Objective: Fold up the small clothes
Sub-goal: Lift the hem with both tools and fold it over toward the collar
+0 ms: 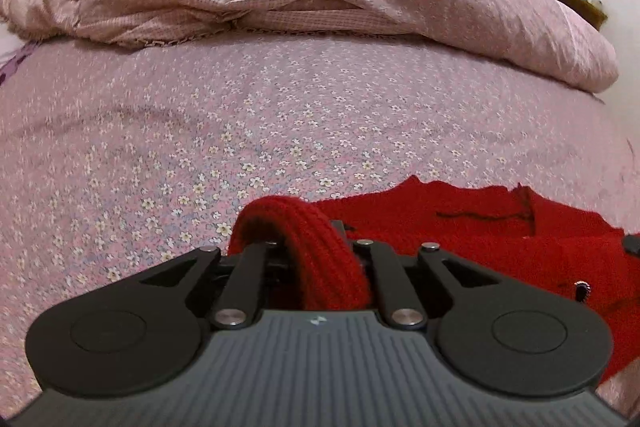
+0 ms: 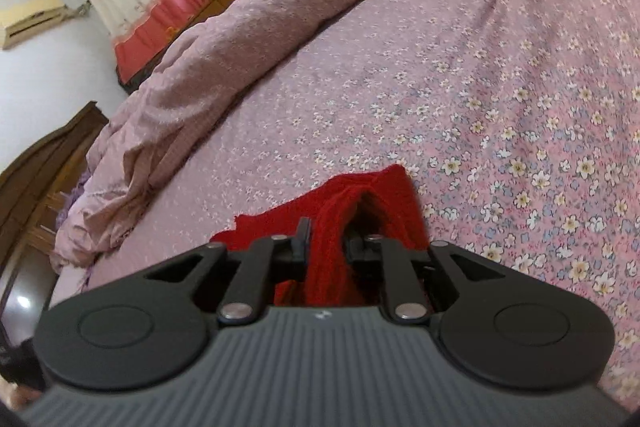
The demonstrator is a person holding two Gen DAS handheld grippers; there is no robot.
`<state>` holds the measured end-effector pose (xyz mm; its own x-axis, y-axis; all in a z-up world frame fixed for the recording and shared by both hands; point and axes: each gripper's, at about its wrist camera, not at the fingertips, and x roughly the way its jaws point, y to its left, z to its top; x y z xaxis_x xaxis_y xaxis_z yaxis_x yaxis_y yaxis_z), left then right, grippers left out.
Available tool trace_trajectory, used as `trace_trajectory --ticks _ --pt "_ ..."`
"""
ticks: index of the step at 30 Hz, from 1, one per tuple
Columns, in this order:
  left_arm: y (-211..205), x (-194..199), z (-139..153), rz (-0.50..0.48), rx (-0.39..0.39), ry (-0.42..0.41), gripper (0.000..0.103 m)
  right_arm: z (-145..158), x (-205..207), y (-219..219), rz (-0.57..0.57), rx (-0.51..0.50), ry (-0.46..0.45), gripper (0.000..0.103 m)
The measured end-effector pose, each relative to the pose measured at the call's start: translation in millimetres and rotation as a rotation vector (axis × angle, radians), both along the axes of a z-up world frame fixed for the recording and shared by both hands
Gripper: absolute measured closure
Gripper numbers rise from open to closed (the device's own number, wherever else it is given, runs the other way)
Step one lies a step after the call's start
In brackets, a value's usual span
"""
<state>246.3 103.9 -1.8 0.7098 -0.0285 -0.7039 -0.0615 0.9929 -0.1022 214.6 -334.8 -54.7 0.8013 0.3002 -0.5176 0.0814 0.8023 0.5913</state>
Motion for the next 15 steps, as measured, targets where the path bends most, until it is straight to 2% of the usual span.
trace_trajectory --ticks 1,4,5,7,10,15 --pt "1 -2 4 -0.001 0.001 0.000 0.080 2 -2 0 0.006 0.002 0.002 0.081" --pt "0 -15 19 0.011 0.022 -0.033 0.044 10 -7 0 0.024 -0.003 -0.001 0.069" --pt "0 -21 25 0.015 0.036 -0.055 0.038 14 -9 1 0.027 -0.016 -0.009 0.066" --pt "-2 -31 35 0.006 0.066 -0.084 0.037 20 -14 4 0.028 -0.048 -0.030 0.056" --pt "-5 -44 47 -0.004 0.070 -0.100 0.036 31 -25 7 0.031 -0.095 -0.063 0.055" --pt "-12 -69 52 -0.026 0.084 -0.100 0.035 47 -48 12 0.034 -0.161 -0.109 0.055"
